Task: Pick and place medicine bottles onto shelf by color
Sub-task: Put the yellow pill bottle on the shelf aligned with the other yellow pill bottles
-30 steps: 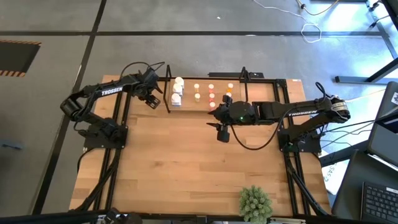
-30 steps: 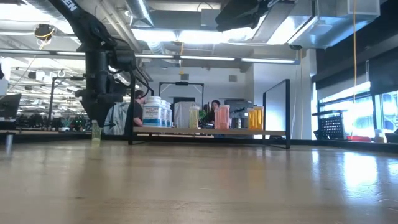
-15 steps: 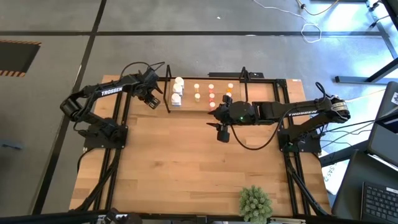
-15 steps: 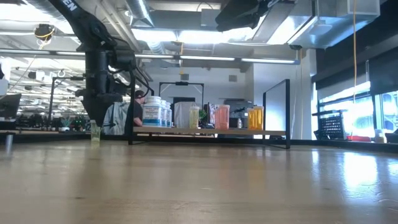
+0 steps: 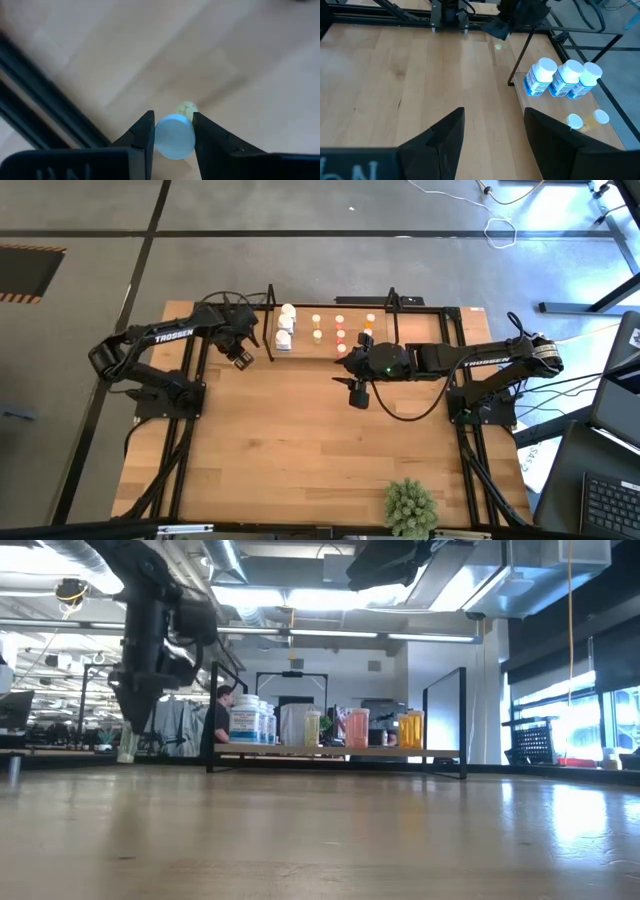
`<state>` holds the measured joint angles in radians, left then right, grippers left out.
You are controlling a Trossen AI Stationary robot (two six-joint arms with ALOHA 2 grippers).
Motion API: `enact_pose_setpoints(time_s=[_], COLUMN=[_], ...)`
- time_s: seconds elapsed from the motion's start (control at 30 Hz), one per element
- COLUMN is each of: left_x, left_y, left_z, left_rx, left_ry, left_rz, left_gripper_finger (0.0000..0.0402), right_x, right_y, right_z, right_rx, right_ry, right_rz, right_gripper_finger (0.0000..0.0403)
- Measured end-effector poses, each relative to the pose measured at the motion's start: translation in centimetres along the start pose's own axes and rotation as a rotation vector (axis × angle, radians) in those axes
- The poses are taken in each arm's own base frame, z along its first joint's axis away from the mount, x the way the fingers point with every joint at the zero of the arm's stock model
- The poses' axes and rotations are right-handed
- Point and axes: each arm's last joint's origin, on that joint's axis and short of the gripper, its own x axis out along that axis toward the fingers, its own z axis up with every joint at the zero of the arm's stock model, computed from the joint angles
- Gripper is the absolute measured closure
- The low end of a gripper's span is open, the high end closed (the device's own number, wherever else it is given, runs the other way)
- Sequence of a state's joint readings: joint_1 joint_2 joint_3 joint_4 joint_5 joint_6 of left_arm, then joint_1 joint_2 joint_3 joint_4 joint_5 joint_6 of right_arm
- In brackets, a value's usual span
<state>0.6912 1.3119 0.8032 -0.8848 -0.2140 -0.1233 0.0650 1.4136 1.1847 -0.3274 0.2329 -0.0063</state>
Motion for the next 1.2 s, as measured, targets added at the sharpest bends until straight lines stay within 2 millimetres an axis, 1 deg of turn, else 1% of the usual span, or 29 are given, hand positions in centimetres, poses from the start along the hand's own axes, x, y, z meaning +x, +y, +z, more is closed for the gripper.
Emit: enact_pose_setpoints(time_s=[0.3, 0.37, 0.5, 0.67, 0.77, 0.83, 0.93, 1.0, 1.07, 1.13, 1.2], left_x=[-3.5, -4.5, -7.2, -11.3, -13.5, -14.8, -16.0, -16.6, -17.0, -17.0, -16.7], left_y=[-5.4, -6.5, -8.7, -11.0, -12.1, -12.7, -13.3, -13.7, -14.0, -14.2, -14.4], left_z=[-2.2, -2.4, -2.5, -1.8, -1.0, 0.0, 1.9, 3.5, 5.1, 6.8, 8.3], left_rx=[0.118, 0.142, 0.194, 0.246, 0.302, 0.333, 0.390, 0.433, 0.469, 0.514, 0.560], left_ry=[-0.128, -0.157, -0.240, -0.372, -0.442, -0.480, -0.516, -0.538, -0.549, -0.548, -0.536], left_rz=[-0.100, -0.127, -0.193, -0.248, -0.254, -0.254, -0.239, -0.230, -0.213, -0.199, -0.190], left_gripper_finger=[0.0310, 0.0310, 0.0311, 0.0311, 0.0311, 0.0311, 0.0311, 0.0311, 0.0311, 0.0311, 0.0311], right_x=[0.0, 0.0, 0.0, -0.1, -0.2, -0.2, -0.2, -0.7, -1.5, -2.6, -3.6], right_y=[0.0, 0.0, -0.1, -0.1, -0.1, -0.1, -0.2, -0.3, -0.5, -0.8, -1.1], right_z=[-0.2, -0.4, -0.8, -1.1, -1.1, -1.1, -1.1, -1.2, -1.0, -0.8, -0.5], right_rx=[-0.007, -0.012, -0.016, -0.024, -0.024, -0.025, -0.026, -0.021, 0.004, 0.028, 0.041], right_ry=[0.025, 0.041, 0.078, 0.111, 0.109, 0.109, 0.117, 0.127, 0.114, 0.100, 0.073], right_rz=[-0.001, -0.002, -0.002, -0.001, -0.001, -0.003, -0.024, -0.042, -0.048, -0.054, -0.063], right_gripper_finger=[0.0195, 0.0195, 0.0195, 0.0195, 0.0195, 0.0195, 0.0195, 0.0195, 0.0195, 0.0195, 0.0195])
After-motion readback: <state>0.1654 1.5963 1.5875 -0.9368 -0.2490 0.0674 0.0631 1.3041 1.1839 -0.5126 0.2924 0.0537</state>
